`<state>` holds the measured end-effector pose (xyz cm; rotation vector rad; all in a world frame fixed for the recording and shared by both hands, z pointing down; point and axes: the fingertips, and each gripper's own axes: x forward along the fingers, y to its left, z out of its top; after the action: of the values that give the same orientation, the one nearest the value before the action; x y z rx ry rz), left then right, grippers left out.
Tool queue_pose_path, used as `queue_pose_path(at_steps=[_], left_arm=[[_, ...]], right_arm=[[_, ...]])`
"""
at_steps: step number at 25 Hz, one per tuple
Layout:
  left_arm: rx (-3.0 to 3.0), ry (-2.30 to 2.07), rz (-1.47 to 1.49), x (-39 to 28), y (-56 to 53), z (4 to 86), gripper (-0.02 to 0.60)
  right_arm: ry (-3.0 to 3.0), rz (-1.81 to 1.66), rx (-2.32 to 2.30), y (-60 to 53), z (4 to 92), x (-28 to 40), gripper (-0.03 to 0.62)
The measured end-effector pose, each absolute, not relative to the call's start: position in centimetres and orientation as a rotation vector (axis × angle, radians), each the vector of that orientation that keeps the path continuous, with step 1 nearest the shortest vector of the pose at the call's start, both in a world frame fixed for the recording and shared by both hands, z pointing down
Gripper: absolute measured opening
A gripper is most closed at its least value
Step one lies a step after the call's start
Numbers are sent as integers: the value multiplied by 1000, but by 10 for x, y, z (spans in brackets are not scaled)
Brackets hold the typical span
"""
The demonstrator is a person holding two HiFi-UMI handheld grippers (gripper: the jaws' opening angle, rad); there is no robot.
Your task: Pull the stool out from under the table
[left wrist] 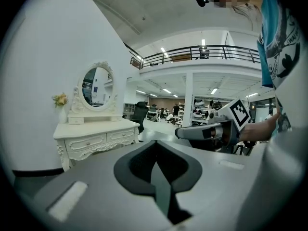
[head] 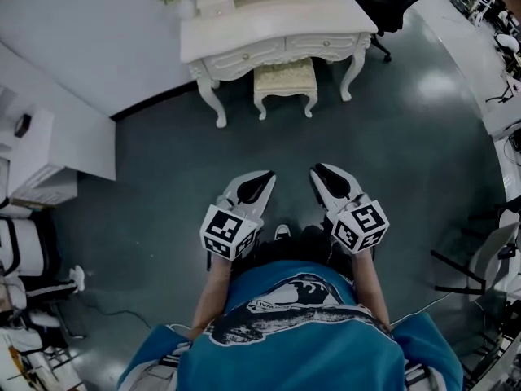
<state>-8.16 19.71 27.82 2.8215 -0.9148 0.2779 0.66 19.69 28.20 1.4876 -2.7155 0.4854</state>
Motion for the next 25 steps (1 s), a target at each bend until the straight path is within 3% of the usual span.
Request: queue_pose_path(at_steps=[15,25], left_arm=[[2753,-923,225,-82,166,299,15],[2666,-1067,245,-106,79,304,15]], right_arm=[[-2636,504,1485,172,295,22,64],[-2720,550,1364,70,301,10,64]])
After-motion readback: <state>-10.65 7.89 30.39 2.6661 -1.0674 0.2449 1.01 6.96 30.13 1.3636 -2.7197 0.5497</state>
